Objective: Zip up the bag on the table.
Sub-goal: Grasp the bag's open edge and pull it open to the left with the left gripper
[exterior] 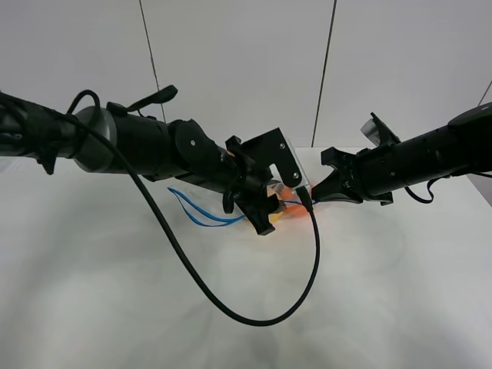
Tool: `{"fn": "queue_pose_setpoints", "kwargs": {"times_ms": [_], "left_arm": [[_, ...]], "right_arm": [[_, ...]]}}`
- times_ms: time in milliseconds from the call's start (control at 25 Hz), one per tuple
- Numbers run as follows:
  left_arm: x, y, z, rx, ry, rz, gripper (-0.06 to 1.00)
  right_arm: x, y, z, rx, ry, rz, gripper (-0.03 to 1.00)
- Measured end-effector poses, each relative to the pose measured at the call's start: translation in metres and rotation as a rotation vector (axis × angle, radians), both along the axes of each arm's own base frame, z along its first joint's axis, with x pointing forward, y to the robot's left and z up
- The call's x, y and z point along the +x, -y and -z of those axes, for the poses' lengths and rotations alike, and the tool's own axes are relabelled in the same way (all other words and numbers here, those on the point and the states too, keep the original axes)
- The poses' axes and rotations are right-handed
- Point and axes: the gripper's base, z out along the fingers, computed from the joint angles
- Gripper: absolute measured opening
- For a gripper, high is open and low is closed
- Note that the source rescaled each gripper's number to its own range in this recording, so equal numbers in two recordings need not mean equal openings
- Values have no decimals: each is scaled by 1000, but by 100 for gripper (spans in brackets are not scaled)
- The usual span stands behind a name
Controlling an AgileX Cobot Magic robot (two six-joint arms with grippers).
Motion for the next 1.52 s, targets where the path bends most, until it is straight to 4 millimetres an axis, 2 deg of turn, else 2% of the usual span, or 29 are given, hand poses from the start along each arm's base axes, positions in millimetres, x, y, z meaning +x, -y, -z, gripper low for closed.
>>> {"fn": "queue_pose_setpoints", "kwargs": {"times_ms": [120, 400, 680, 800, 1040, 1520], "left_arm": [[0, 0, 8, 13, -17, 0, 94], [0, 0, 8, 11, -9, -4, 94], [2, 3, -13, -46, -9, -13, 94], [-1, 7, -16, -59, -27, -2, 94], [-10, 18, -17, -57, -23, 33, 94], [-3, 12, -10, -43, -28, 19, 94]], "right_arm": [[0, 0, 0, -1, 1, 1, 0], [1, 1, 1, -13, 5, 15, 0], [2, 2, 1, -14, 2, 26, 0], [2, 2, 1, -13, 1, 28, 0], [2, 2, 1, -13, 0, 29, 0], [1, 2, 1, -16, 0, 26, 0]]}}
